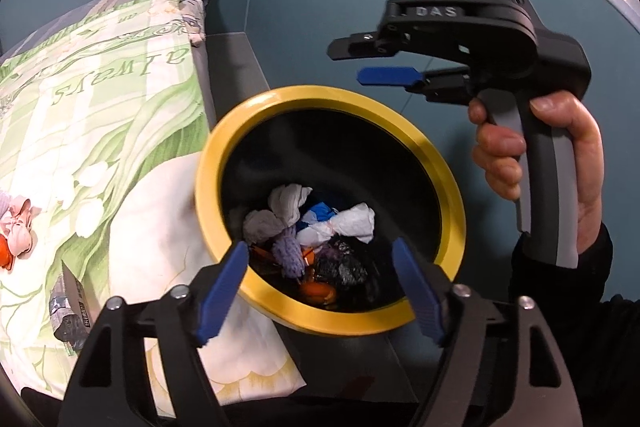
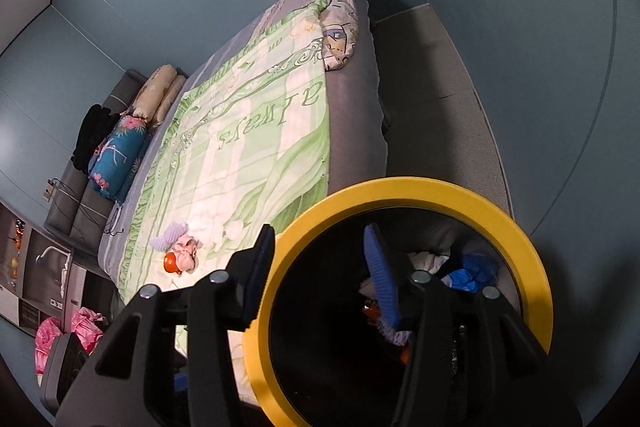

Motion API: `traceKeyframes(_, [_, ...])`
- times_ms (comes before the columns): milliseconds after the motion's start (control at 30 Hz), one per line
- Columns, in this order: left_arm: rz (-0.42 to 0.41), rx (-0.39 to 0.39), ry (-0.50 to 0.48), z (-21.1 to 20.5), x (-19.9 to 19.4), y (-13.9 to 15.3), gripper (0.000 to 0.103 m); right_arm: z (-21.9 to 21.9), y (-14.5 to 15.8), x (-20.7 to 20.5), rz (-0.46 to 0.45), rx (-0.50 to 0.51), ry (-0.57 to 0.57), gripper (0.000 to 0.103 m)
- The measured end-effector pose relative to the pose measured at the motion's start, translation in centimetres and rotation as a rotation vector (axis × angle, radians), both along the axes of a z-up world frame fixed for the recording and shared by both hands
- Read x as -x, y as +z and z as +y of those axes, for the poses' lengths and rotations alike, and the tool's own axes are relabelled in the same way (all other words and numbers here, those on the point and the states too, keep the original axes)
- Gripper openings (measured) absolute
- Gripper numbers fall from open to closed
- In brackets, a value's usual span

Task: Collect trash
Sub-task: 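Move both open tools back over the remaining trash on the bed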

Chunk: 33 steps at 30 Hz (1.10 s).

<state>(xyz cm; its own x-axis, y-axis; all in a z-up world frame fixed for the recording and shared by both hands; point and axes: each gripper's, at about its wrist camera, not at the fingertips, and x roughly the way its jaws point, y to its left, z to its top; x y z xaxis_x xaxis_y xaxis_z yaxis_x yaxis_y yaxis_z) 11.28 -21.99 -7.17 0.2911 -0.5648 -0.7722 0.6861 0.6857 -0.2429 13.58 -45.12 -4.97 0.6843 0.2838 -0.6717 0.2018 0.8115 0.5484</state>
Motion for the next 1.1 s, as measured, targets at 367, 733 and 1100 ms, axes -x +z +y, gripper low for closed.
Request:
traceKeyframes(367, [-0.057, 0.007, 0.128, 3.8, -2.7, 1.5, 0.085, 1.4, 1.3, -0.7, -0.037, -0.030, 0.044, 0.061])
traceKeyframes(733, [-0.117, 0.006, 0.291, 9.5, -5.6, 2.7, 0.088, 5.6, 2.7, -2.2, -0.064, -0.028, 0.157, 0.069])
traceKeyframes(1100, [-0.120, -0.013, 0.486, 17.3, -8.6, 2.0, 0.088, 10.4, 3.5, -3.9, -0.069, -0.018, 0.252, 0.071])
